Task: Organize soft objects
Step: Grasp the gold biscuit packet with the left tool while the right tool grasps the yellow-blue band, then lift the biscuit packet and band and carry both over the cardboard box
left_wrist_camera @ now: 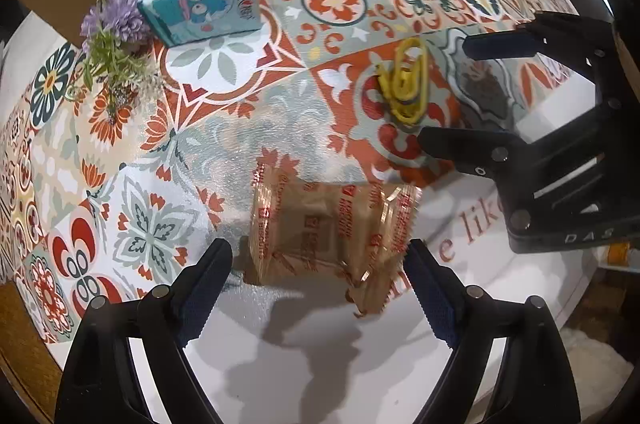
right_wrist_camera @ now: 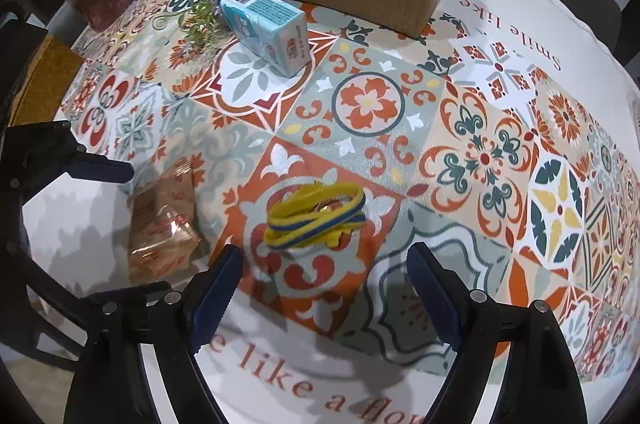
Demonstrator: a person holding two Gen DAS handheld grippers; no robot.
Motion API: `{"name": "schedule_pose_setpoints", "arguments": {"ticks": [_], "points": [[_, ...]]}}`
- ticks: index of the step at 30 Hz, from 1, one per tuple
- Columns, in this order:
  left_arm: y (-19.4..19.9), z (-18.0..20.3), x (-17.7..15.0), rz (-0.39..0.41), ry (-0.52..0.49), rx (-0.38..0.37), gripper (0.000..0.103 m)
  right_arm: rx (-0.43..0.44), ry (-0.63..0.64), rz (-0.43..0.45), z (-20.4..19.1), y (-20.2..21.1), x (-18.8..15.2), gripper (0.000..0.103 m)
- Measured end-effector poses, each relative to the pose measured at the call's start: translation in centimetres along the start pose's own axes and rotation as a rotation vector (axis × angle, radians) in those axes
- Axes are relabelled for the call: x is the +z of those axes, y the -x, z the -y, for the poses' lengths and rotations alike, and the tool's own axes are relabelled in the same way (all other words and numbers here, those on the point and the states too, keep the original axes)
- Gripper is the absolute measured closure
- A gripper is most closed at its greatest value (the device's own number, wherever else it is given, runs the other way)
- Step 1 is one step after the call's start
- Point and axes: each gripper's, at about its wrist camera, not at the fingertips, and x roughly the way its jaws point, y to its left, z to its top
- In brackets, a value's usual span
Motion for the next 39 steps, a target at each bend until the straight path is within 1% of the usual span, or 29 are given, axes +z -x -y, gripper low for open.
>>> {"name": "schedule_pose_setpoints", "arguments": {"ticks": [7, 11, 15, 17, 19, 20, 22, 24, 27, 34, 39], "points": [[-1.1, -0.4, 0.3, 0.003, 0.060, -0.005, 0.016, -0.022, 0.025, -0.001, -0.2, -1.4, 0.6, 0.018], [-1.5, -1.4, -0.1, 0.017, 0.099, -0.020, 0.019, -0.020, 0.027, 0.007, -0.6, -2.1, 1.0, 0.018], [-1.7, -1.9, -0.4, 0.040, 0.132, -0.001, 0.027, -0.034, 0.028, 0.012, -1.0, -2.8, 1.3, 0.018], [-1.5, -2.3, -0.7, 0.051, 0.143, 0.003, 0.029, -0.038, 0.022, 0.025, -1.0, -2.9, 1.3, 0.018], [-1.5, -2.6, -1.0, 0.066, 0.158, 0.013, 0.035, -0.042, 0.016, 0.034, -1.0, -2.9, 1.3, 0.019], [-1.4, -2.7, -1.2, 0.073, 0.167, 0.016, 0.036, -0.042, 0.012, 0.043, -1.0, -2.9, 1.3, 0.019], [-1.4, -3.3, -1.4, 0.085, 0.194, 0.014, 0.039, -0.043, 0.010, 0.054, -1.1, -2.8, 1.2, 0.022], [-1.4, -3.8, -1.8, 0.097, 0.224, 0.006, 0.041, -0.055, 0.010, 0.068, -1.2, -2.5, 0.9, 0.034], [-1.2, -4.1, -2.3, 0.112, 0.252, 0.005, 0.043, -0.055, -0.002, 0.083, -1.1, -2.0, 0.5, 0.046], [-0.1, -4.2, -3.6, 0.149, 0.300, -0.007, 0.046, -0.045, -0.040, 0.110, -1.3, -1.0, -0.4, 0.046], [1.4, -3.0, -3.5, 0.185, 0.311, 0.003, 0.047, -0.045, -0.066, 0.146, -1.5, 0.6, -1.3, 0.046]]}}
